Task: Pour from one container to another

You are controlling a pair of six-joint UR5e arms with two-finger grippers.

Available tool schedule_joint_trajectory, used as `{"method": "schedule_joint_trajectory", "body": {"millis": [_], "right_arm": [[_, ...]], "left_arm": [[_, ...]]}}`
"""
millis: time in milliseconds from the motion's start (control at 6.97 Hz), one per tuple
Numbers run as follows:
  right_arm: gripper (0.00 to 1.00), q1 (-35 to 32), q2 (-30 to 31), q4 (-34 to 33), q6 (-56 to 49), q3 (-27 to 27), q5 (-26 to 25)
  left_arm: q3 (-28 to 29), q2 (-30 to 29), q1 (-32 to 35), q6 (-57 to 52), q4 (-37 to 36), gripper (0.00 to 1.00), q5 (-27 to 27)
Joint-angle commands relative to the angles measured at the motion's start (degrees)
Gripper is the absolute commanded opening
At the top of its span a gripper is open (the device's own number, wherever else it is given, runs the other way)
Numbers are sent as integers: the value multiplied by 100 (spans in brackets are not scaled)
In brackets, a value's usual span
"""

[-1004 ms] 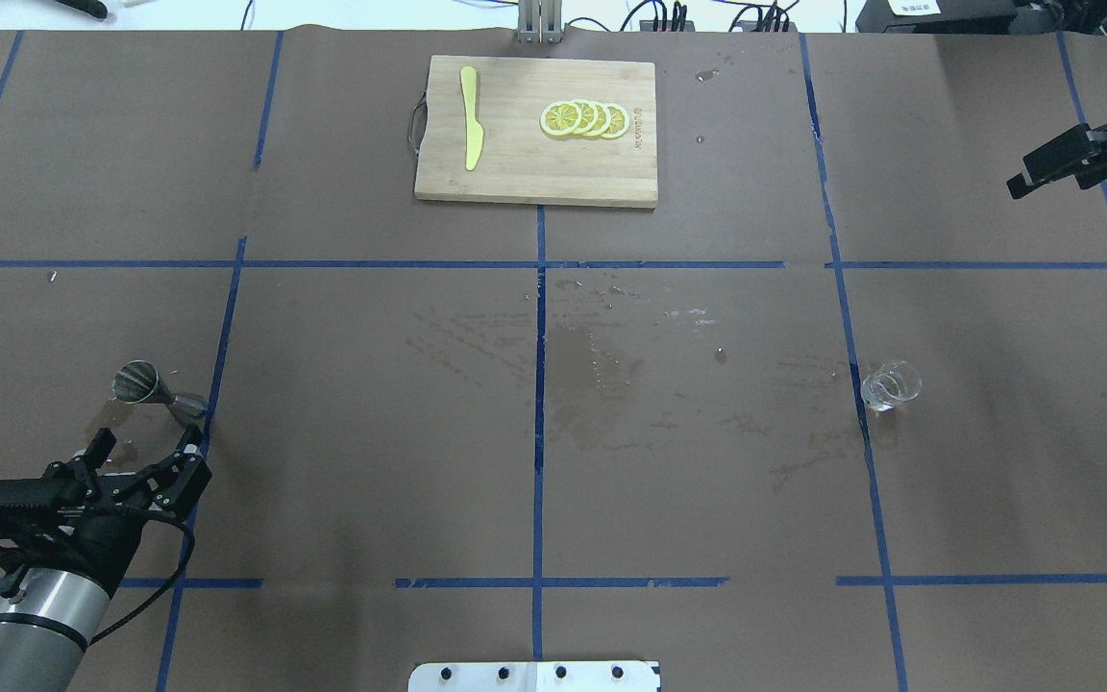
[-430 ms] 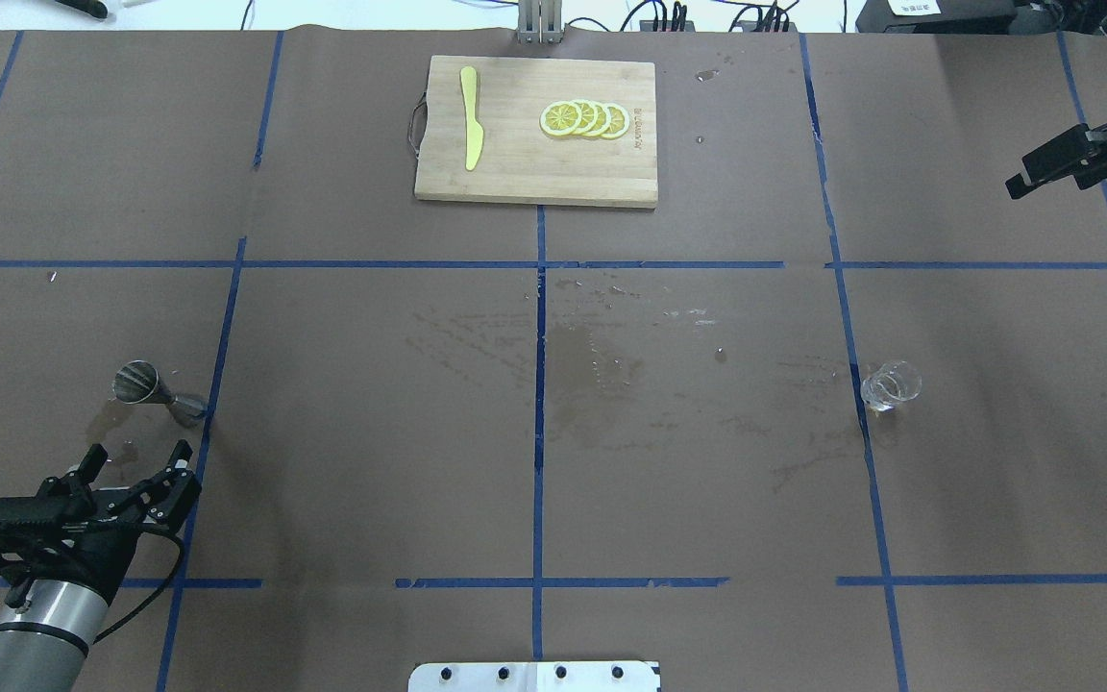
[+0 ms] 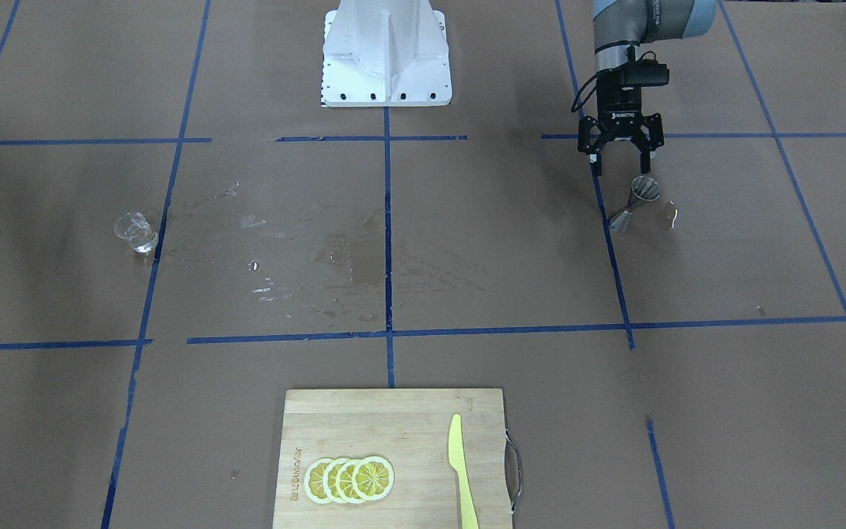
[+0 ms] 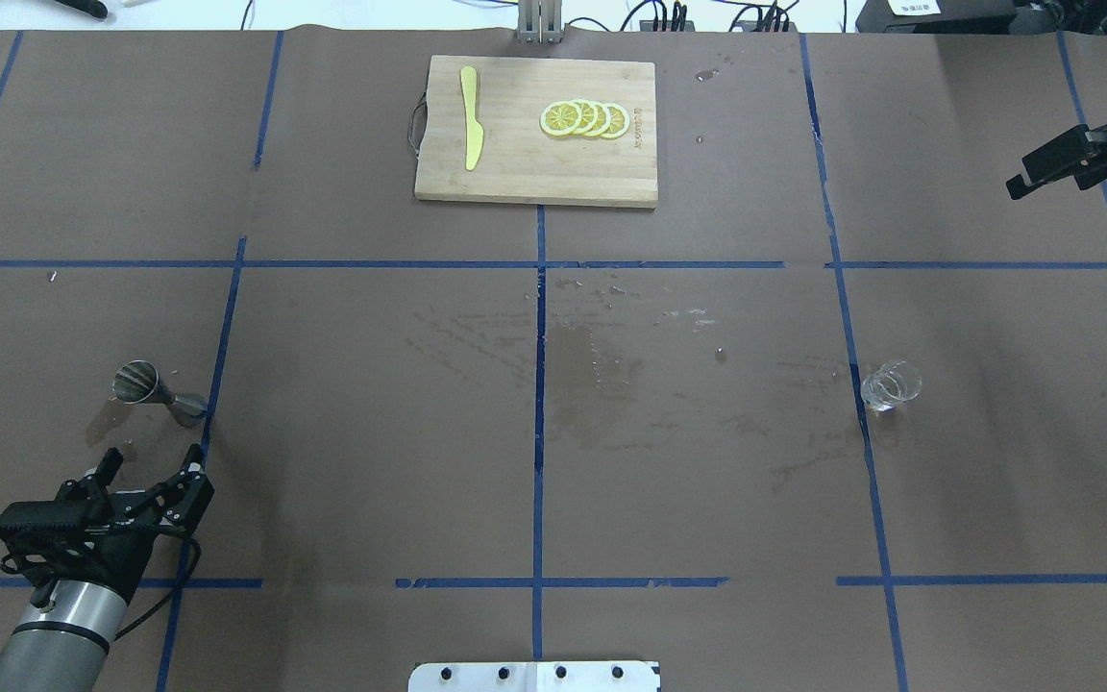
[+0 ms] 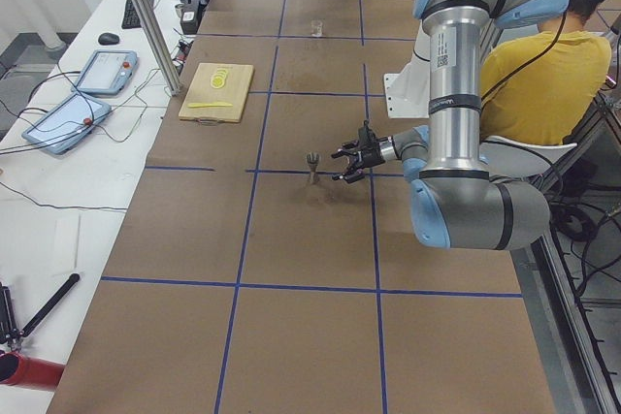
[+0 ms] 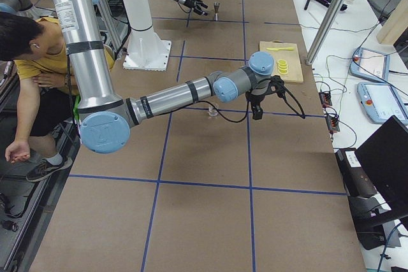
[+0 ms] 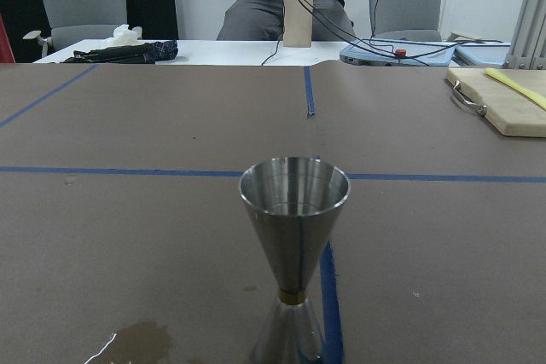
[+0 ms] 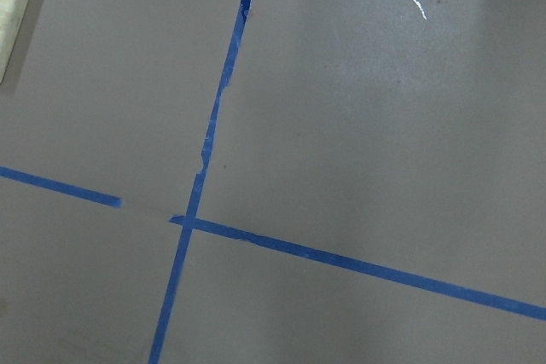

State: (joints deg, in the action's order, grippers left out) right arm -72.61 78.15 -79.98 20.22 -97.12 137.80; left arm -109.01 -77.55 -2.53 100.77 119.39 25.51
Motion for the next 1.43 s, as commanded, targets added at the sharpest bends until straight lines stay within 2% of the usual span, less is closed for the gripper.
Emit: {"method": "schedule_joint_trajectory", "body": {"millis": [0, 287, 574, 861, 1004, 1291], "right_arm": [[100, 1, -1, 0, 0, 17, -7], [100, 1, -1, 0, -9, 9, -7], [100, 1, -1, 0, -9, 17, -7], [100, 1, -1, 0, -9, 0, -7], [100, 1, -1, 0, -9, 0, -7], [100, 1, -1, 0, -9, 0, -16]], "left_arm": [[248, -129, 278, -66, 22, 94, 7], [310, -198, 656, -398, 49, 94, 7], [748, -488, 772, -435, 373, 93, 24], [758, -498, 825, -470, 400, 83, 51], [758, -533, 825, -479, 401, 73, 51], [758, -542, 825, -479, 409, 68, 51]]}}
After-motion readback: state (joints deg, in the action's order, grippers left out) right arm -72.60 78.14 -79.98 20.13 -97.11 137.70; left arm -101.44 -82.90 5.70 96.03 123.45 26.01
